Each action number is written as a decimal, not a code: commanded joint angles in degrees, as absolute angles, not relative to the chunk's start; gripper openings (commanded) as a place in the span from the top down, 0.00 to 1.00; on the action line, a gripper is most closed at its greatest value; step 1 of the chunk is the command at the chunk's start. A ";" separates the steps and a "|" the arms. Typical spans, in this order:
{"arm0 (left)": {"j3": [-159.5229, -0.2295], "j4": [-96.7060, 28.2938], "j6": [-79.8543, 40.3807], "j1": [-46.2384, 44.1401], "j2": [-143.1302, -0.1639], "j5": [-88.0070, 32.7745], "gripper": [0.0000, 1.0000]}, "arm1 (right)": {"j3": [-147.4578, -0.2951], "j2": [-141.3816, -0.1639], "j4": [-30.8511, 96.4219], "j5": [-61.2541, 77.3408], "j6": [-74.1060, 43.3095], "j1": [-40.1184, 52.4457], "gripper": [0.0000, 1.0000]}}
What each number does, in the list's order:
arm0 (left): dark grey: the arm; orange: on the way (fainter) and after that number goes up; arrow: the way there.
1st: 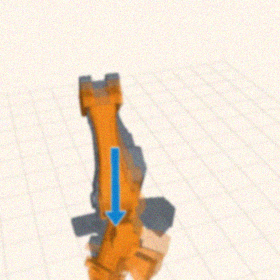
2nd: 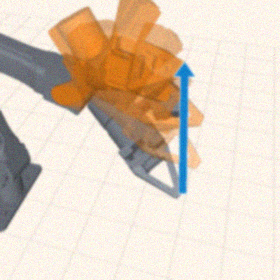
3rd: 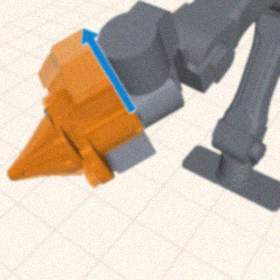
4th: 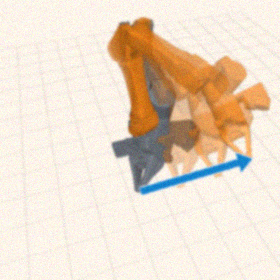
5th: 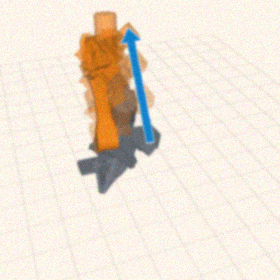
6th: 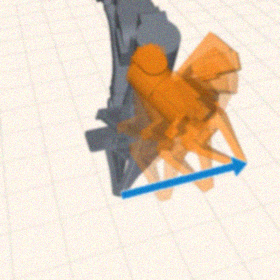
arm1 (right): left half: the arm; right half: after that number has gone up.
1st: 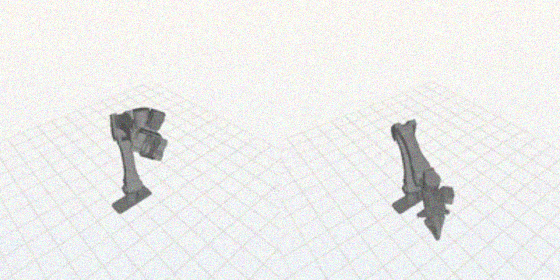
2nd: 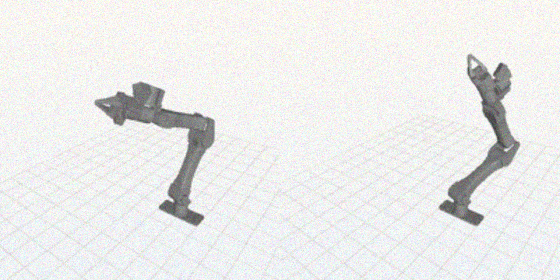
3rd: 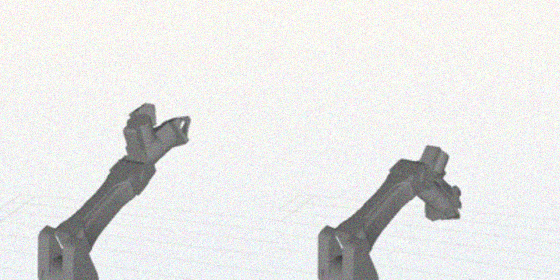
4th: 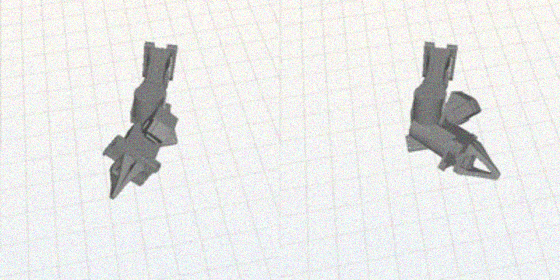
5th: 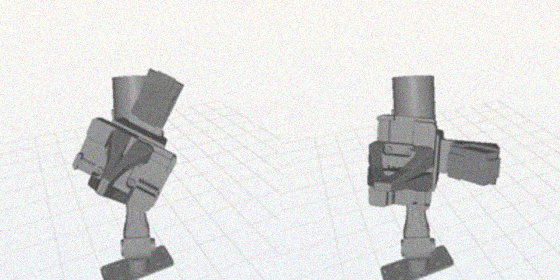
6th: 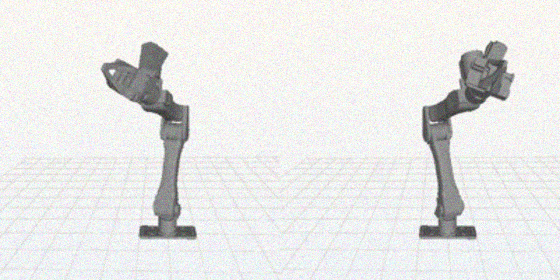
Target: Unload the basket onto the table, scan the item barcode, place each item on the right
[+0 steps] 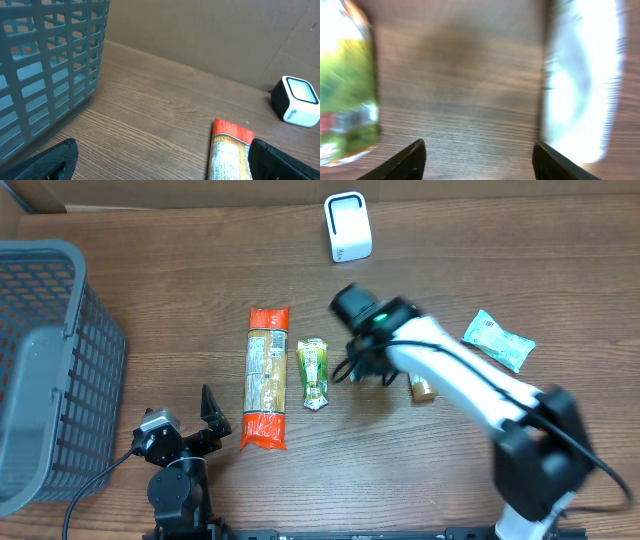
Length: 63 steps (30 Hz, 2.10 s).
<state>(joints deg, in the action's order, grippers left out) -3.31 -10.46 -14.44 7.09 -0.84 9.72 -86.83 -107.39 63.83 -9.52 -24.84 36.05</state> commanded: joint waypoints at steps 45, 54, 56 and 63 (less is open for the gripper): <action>-3.25 -10.46 -13.52 6.74 -0.25 10.55 0.00 | -61.78 -107.50 37.69 29.67 5.74 6.11 0.47; -3.25 -10.46 -13.52 6.74 -0.25 10.52 0.00 | -63.57 -107.11 39.07 25.32 -0.05 7.14 0.96; -3.25 -10.46 -13.52 6.74 -0.25 10.55 0.00 | -65.78 -106.37 41.56 25.28 -0.05 7.14 0.96; -3.25 -10.46 -13.52 6.74 -0.25 10.52 0.00 | -72.58 -100.33 50.09 4.67 -10.33 10.59 0.96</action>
<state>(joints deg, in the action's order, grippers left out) -3.29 -10.46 -14.46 7.09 -0.84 9.72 -69.19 -105.62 49.43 17.17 -3.97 8.49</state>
